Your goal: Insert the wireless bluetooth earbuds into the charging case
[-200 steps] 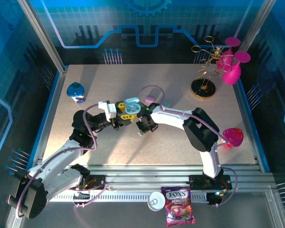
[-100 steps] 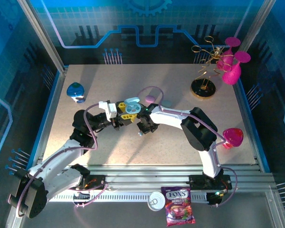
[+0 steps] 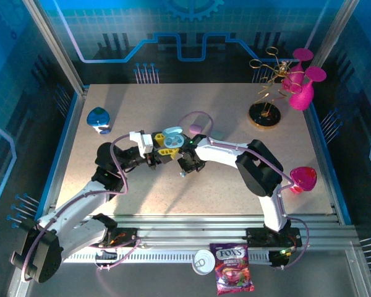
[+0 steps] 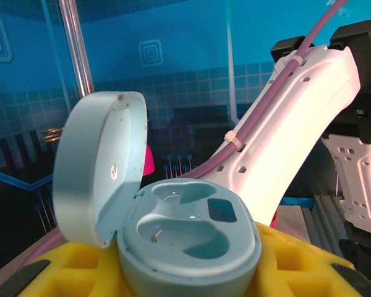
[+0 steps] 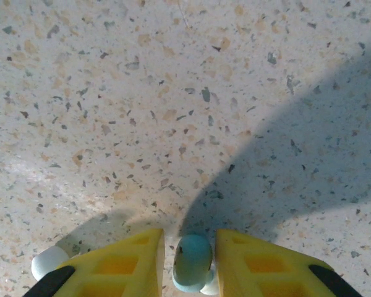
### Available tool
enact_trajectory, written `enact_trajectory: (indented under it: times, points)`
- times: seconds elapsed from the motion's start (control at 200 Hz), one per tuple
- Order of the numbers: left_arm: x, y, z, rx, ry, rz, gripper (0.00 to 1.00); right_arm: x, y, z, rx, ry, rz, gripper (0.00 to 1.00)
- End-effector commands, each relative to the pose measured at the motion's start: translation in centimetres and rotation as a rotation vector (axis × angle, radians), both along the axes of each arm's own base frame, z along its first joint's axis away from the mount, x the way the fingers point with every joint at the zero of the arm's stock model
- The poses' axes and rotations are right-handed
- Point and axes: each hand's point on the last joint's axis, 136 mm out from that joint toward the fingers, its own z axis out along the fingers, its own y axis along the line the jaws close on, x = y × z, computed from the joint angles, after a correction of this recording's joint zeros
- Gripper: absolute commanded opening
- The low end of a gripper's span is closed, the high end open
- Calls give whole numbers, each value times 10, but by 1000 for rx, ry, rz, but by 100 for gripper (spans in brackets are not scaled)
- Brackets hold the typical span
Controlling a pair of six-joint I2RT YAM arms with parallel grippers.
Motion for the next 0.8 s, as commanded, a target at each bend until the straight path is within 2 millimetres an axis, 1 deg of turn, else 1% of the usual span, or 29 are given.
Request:
enact_trajectory:
  times: [0.0, 0.15, 0.28, 0.35, 0.475, 0.595, 0.795]
  points:
    - [-2, -1, 4, -4, -26, -2, 29, 5, 2, -3, 11, 12, -20, 24]
    - [-2, -1, 4, -5, -28, -3, 29, 3, 2, -6, 9, 19, -16, 20]
    - [-2, -1, 4, -5, -27, -2, 29, 3, 1, -5, 10, 20, -17, 17]
    - [-1, -1, 5, -6, -29, -1, 29, 4, 0, -1, 13, 11, -19, 16]
    - [3, -1, 4, -13, -10, 12, 29, 6, -5, 15, 57, -11, -44, 16]
    - [10, -1, 1, -18, 20, 28, 29, 6, -12, 36, 205, -7, -105, 16]
    - [17, -3, 1, -22, 41, 37, 29, 1, -29, 79, 603, 51, -250, 17]
